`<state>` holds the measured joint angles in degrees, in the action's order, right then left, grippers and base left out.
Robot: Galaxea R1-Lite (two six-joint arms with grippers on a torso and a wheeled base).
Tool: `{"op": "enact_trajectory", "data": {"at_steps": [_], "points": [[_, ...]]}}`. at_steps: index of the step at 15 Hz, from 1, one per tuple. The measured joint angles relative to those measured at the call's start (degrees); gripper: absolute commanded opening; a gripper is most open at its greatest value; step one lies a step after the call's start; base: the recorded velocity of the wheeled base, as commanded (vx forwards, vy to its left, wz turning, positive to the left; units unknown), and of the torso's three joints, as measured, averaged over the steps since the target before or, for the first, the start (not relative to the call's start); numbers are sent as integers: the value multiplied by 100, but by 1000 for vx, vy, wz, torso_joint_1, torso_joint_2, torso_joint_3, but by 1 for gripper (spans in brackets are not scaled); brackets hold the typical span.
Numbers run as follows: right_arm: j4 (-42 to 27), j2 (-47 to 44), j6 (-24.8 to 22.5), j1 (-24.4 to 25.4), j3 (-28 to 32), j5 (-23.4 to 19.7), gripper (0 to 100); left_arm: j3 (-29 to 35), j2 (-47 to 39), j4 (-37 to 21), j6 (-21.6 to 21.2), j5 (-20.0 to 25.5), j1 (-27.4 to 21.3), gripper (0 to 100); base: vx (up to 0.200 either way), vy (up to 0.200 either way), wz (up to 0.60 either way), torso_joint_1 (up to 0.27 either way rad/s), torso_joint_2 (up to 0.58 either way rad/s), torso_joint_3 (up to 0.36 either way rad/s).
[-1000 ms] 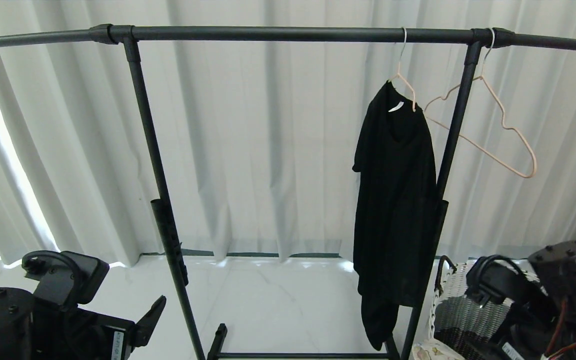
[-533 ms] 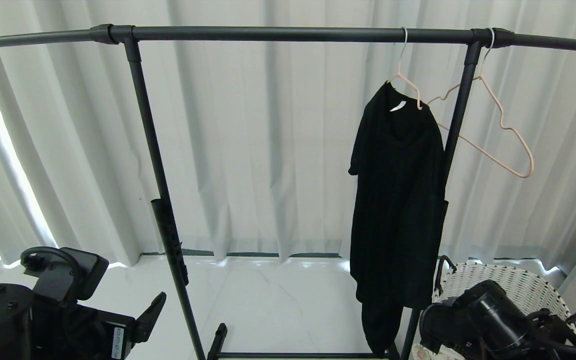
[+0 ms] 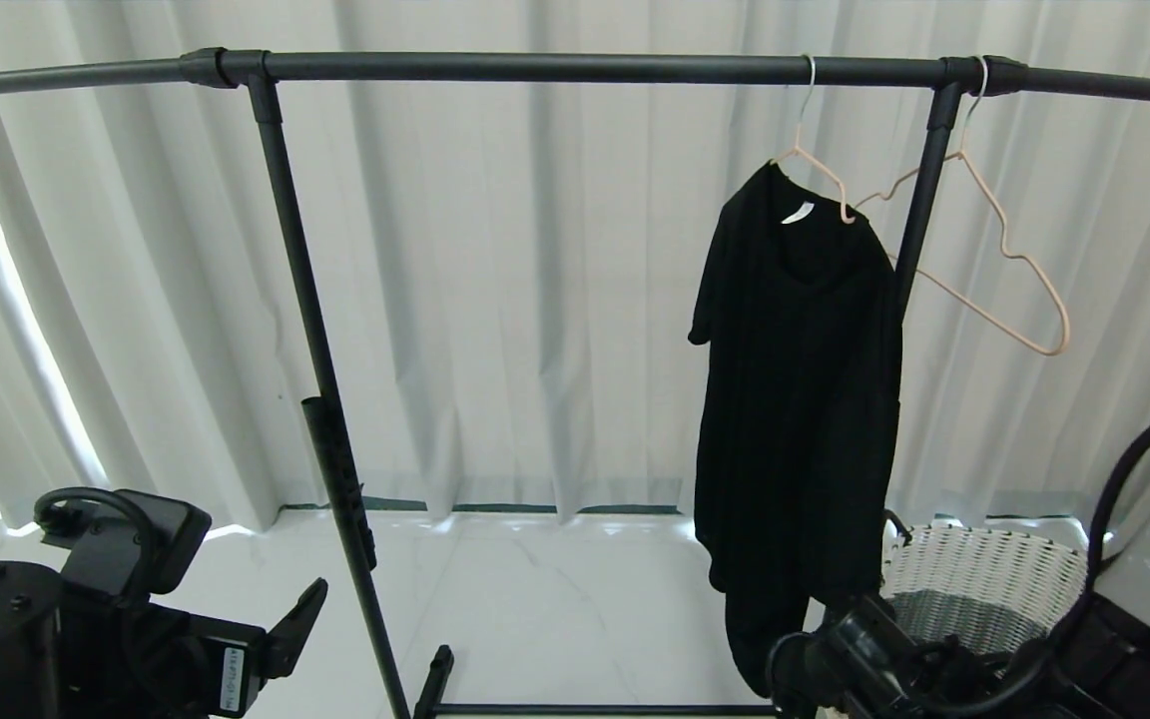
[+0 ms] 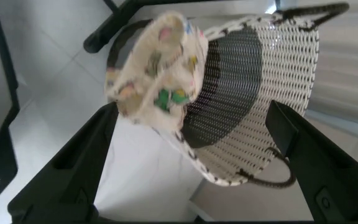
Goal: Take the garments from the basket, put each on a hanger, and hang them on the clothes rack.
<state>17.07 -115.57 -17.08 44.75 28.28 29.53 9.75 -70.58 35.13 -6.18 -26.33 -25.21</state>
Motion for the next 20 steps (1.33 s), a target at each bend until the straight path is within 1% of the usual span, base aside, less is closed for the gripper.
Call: {"op": "enact_trajectory", "data": {"at_steps": [3,4,5,7,8,10,12,13,16,18,20], "points": [[6,-350,-117,-84,193,15,100,-5,16,1,0,0,73,100,0,0,0,0,0,0],[0,-395,-251,-162,313,13,100,-11,18,0,-5,0,79,100,0,0,0,0,0,0],[-65,-397,-517,-285,460,2,100,-9,16,0,-5,1,83,100,0,0,0,0,0,0],[-350,-369,-1193,-647,853,-51,100,0,5,0,-5,4,85,100,0,0,0,0,0,0],[-399,-371,-1440,-812,1039,-73,100,-2,2,0,-5,6,88,100,0,0,0,0,0,0],[-418,-477,-1538,-939,1218,-222,100,-61,7,1,-5,1,88,100,0,0,0,0,0,0],[-416,-673,-1549,-823,1336,-418,100,-107,18,0,0,0,85,100,0,0,0,0,0,0],[-416,-808,-1557,-750,1441,-449,100,-113,20,1,0,0,85,100,0,0,0,0,0,0],[-410,-1280,-1546,-729,1734,-385,100,-118,20,1,11,0,88,100,0,0,0,0,0,0],[-396,-1506,-1524,-873,1736,-334,100,-138,20,0,17,0,85,100,0,0,0,0,0,0],[-172,-1646,-1515,-995,1708,-332,100,-173,18,0,20,0,83,100,0,0,0,0,0,0]]}}
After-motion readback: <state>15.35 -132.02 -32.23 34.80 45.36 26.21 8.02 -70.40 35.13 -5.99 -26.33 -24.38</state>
